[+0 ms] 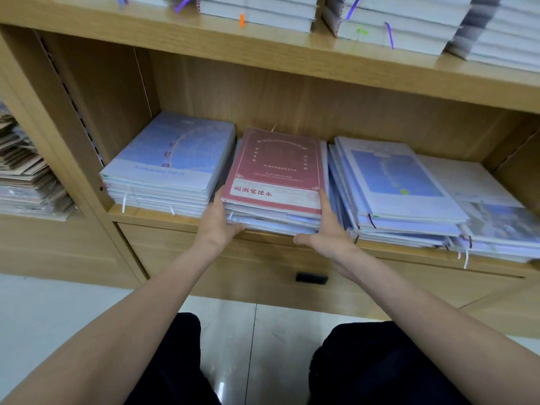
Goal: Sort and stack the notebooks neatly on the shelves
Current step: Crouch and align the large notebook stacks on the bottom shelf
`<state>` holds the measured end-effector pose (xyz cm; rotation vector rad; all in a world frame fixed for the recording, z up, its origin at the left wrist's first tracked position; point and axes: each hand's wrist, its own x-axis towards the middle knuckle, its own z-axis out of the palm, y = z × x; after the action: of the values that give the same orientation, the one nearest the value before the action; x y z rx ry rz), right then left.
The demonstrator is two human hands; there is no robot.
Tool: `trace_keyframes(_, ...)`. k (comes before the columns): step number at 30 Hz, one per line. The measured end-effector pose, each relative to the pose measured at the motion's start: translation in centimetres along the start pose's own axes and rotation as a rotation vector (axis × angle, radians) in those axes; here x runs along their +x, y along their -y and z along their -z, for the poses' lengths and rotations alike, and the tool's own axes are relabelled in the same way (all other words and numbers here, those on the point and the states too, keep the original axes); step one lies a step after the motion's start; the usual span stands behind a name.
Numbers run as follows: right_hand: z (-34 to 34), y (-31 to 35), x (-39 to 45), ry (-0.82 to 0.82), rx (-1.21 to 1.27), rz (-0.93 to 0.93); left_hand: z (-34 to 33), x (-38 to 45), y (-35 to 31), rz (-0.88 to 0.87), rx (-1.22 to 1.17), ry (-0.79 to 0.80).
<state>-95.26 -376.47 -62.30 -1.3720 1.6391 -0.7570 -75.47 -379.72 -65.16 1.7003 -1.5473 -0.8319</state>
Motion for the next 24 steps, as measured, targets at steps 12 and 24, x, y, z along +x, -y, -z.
trace_keyframes(12, 1.1, -0.7, 0.6, 0.027, 0.155, 0.009, 1.1, -1.5, -0.6, -0.036, -0.189, 0.212)
trace_keyframes(24, 3.5, -2.5, -2.3, 0.163, -0.033, 0.131, 2.3, -5.1, 0.8, -0.156, -0.045, 0.345)
